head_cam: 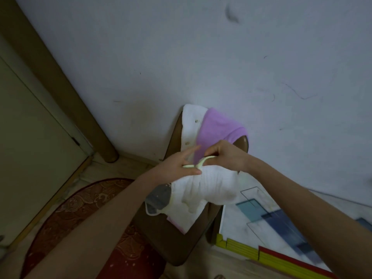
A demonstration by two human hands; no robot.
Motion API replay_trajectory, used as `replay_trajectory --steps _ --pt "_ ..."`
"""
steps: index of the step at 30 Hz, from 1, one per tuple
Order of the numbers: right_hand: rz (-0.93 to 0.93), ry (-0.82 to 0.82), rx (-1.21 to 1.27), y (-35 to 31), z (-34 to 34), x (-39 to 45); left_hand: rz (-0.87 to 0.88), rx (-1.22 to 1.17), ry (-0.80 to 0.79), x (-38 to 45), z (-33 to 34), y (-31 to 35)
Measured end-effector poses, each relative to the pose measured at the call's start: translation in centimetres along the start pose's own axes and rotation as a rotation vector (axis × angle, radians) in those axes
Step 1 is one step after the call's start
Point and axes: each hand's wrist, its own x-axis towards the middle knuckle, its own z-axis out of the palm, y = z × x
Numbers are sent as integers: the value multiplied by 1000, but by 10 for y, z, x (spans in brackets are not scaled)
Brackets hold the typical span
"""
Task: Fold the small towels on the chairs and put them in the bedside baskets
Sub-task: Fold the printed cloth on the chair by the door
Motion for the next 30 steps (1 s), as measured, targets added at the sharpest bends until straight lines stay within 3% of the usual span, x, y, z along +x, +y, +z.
replay_trajectory --steps 7,13,16,18,23,27,30 --pt "96 93 36 12 -9 -2 -50 144 104 8 -4 -7" --pt "274 168 161 44 -11 -23 -297 77 246 -9 -23 -25" --pt "306 177 200 54 -10 -29 -352 61 219 -12 -29 -36" --pt "335 193 255 54 -7 -30 -368 15 219 -12 -29 -41" --pt "434 388 524 36 14 -20 -414 -286 399 -10 -12 -40" --pt "451 360 664 18 34 -8 -377 -342 267 -15 9 -15" --pt "430 399 679 6 44 -1 -378 -442 254 -13 17 1"
